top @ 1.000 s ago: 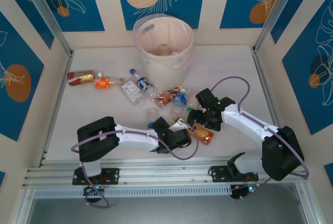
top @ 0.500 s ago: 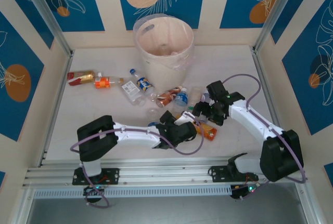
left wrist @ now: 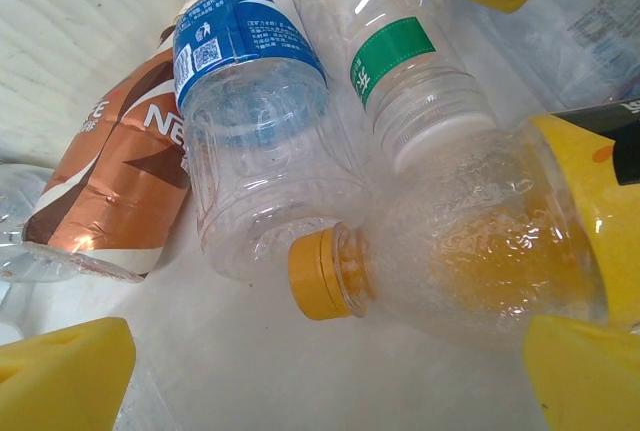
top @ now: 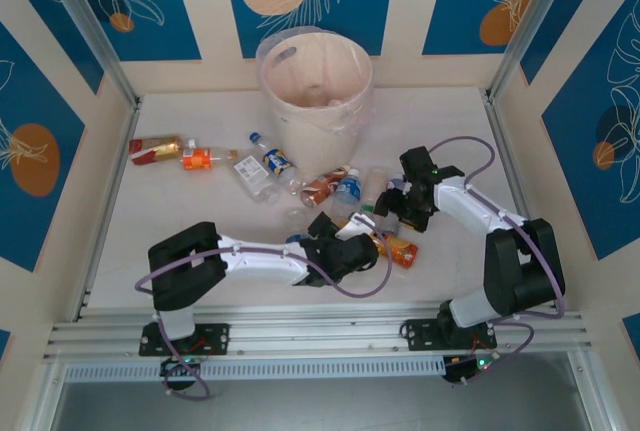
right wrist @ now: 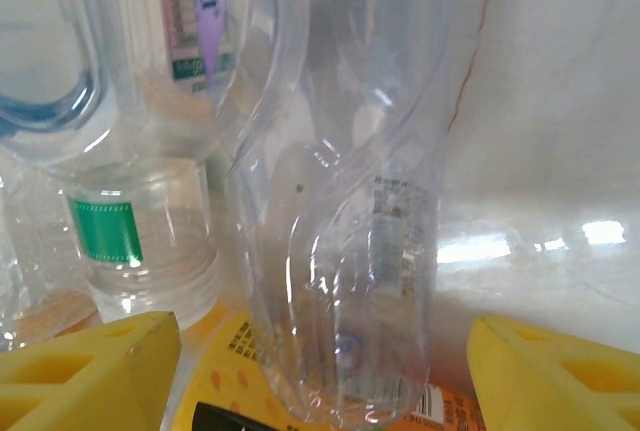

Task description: Put the plastic bottles in the bin

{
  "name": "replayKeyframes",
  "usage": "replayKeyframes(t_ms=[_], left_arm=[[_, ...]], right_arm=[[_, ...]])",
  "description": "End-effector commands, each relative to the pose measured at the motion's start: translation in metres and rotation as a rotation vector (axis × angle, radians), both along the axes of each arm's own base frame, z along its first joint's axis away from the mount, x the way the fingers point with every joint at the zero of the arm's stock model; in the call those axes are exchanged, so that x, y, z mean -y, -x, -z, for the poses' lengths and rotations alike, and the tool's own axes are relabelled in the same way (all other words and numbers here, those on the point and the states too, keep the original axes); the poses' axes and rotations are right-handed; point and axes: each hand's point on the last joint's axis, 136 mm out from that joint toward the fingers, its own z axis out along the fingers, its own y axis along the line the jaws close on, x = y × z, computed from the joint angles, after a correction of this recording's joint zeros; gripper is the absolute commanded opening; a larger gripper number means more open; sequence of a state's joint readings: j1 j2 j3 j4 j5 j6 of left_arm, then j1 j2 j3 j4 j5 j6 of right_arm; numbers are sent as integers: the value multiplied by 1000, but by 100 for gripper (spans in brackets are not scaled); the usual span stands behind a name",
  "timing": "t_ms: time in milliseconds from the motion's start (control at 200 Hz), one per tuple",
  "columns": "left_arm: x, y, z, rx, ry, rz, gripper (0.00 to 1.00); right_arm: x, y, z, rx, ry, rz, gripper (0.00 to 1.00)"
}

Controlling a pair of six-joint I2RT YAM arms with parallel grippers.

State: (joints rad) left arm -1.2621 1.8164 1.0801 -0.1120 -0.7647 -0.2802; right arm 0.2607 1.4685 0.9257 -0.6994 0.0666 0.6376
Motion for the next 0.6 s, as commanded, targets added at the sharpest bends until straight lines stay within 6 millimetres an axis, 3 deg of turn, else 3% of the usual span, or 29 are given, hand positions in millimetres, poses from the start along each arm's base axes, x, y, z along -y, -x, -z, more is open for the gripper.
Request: replayKeyframes(t_ms=[0, 595], left_arm=[[-5, -5, 1, 3, 10, -31, 99], [-13, -3, 5, 0, -9, -46, 99]], right_arm=[[1, -2, 7, -9, -15, -9, 75], [-2, -14, 36, -51, 53, -40, 65]])
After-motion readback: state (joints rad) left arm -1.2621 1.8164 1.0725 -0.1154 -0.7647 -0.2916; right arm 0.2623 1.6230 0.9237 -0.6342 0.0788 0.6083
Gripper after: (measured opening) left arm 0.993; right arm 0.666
